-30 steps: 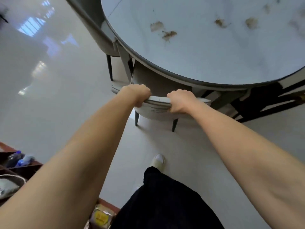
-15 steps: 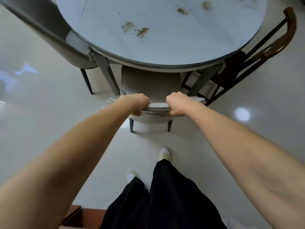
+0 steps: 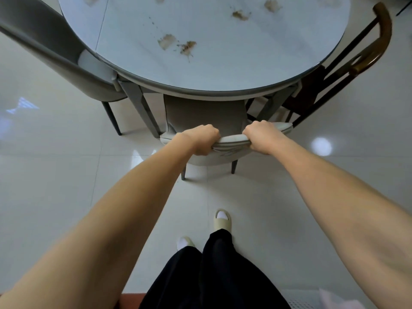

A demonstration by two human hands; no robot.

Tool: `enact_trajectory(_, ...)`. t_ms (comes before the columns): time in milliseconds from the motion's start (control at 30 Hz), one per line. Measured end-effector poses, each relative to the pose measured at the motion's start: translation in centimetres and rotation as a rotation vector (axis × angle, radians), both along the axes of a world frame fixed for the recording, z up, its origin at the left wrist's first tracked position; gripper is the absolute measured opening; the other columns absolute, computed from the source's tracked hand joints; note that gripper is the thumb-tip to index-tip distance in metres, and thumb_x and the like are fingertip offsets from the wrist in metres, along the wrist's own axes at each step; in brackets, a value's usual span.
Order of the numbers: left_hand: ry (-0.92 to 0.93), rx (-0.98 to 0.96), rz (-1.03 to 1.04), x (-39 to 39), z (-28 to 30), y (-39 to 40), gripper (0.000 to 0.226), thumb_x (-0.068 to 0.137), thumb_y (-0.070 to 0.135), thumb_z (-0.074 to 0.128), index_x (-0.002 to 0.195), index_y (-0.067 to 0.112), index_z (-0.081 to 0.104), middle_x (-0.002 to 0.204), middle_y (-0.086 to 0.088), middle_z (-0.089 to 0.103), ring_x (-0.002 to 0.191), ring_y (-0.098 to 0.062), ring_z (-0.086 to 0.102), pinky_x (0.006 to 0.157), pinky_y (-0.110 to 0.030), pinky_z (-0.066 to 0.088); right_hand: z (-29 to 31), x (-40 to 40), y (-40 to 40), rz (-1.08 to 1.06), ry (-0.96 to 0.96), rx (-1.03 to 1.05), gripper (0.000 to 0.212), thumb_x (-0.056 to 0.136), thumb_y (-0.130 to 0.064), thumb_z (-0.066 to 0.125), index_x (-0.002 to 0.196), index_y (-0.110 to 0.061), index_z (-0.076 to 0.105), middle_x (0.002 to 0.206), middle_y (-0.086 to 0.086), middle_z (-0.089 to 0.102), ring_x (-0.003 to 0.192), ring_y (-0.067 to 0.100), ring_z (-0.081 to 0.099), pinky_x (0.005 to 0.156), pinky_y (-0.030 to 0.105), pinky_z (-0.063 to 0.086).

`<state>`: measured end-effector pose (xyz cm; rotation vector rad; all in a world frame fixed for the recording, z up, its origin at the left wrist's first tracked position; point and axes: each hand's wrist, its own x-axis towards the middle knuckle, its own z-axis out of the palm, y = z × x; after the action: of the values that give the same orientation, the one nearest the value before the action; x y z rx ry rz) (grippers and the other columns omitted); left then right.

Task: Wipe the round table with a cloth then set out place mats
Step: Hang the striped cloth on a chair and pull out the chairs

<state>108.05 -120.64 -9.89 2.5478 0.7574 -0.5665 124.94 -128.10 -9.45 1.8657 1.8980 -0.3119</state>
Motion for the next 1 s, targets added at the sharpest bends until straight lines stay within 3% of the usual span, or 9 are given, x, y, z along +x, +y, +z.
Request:
enact_trajectory(133, 0.041, 0.01, 0.015, -0.6, 0.4, 2.1, 0.014, 0.087, 0.003, 0.055, 0.097, 0.009, 0.063, 0.087, -0.007, 0.055, 0.079, -0.023, 0.053, 0.069, -0.03, 0.041, -0.1, -0.6, 1.8, 0.0, 0.046, 0.049, 0.016, 0.089, -0.012, 0.055, 0.104, -0.01, 0.061, 0.104, 0.013, 0.062, 0.097, 0.034, 0.059, 0.071, 0.035, 0.04)
enact_trajectory(267, 0.04, 0.059, 0.081, -0.7, 0.0, 2.8, 0.022, 0.089, 0.008, 0.058, 0.11, 0.01, 0.063, 0.09, -0.004, 0.056, 0.085, -0.024, 0.057, 0.074, -0.033, 0.047, -0.6, -0.2, 2.6, -0.034, 0.113, 0.089, 0.013, 0.089, -0.023, 0.058, 0.098, -0.015, 0.062, 0.098, 0.01, 0.064, 0.091, 0.031, 0.06, 0.068, 0.033, 0.04)
enact_trajectory(400, 0.064, 0.186, 0.175, -0.8, -0.2, 1.9, 0.024, 0.087, 0.01, 0.062, 0.111, 0.013, 0.06, 0.095, -0.006, 0.057, 0.09, -0.027, 0.06, 0.072, -0.035, 0.047, -0.2, 0.0, 2.2, -0.083, 0.101, 0.156, 0.025, 0.086, -0.038, 0.063, 0.097, -0.016, 0.065, 0.093, 0.006, 0.064, 0.091, 0.031, 0.061, 0.068, 0.032, 0.04)
enact_trajectory(567, 0.097, 0.166, 0.128, -1.6, -0.1, 0.5, 0.015, 0.086, -0.003, 0.056, 0.092, 0.011, 0.057, 0.08, -0.005, 0.048, 0.077, -0.025, 0.053, 0.073, -0.032, 0.046, 0.5, -2.0, 0.5, 0.016, 0.042, 0.083, 0.028, 0.091, -0.033, 0.061, 0.109, -0.011, 0.064, 0.107, 0.012, 0.065, 0.1, 0.032, 0.061, 0.075, 0.033, 0.043)
enact_trajectory(667, 0.111, 0.129, 0.088, -2.6, 0.0, -0.3, 0.018, 0.086, -0.004, 0.056, 0.087, 0.014, 0.053, 0.085, -0.007, 0.053, 0.08, -0.025, 0.057, 0.076, -0.032, 0.048, 0.3, -2.9, -1.0, 0.055, 0.028, 0.051, 0.028, 0.093, -0.034, 0.059, 0.109, -0.012, 0.064, 0.107, 0.011, 0.065, 0.099, 0.031, 0.061, 0.073, 0.033, 0.041)
enact_trajectory(1000, 0.09, 0.15, 0.121, 0.0, -0.1, 0.5, 0.029, 0.086, -0.007, 0.053, 0.113, 0.004, 0.059, 0.106, -0.016, 0.059, 0.096, -0.034, 0.061, 0.083, -0.036, 0.05, 0.5, -0.4, 0.0, 0.028, 0.007, 0.073, 0.019, 0.095, -0.017, 0.05, 0.11, -0.01, 0.062, 0.109, 0.014, 0.062, 0.102, 0.035, 0.059, 0.076, 0.038, 0.043)
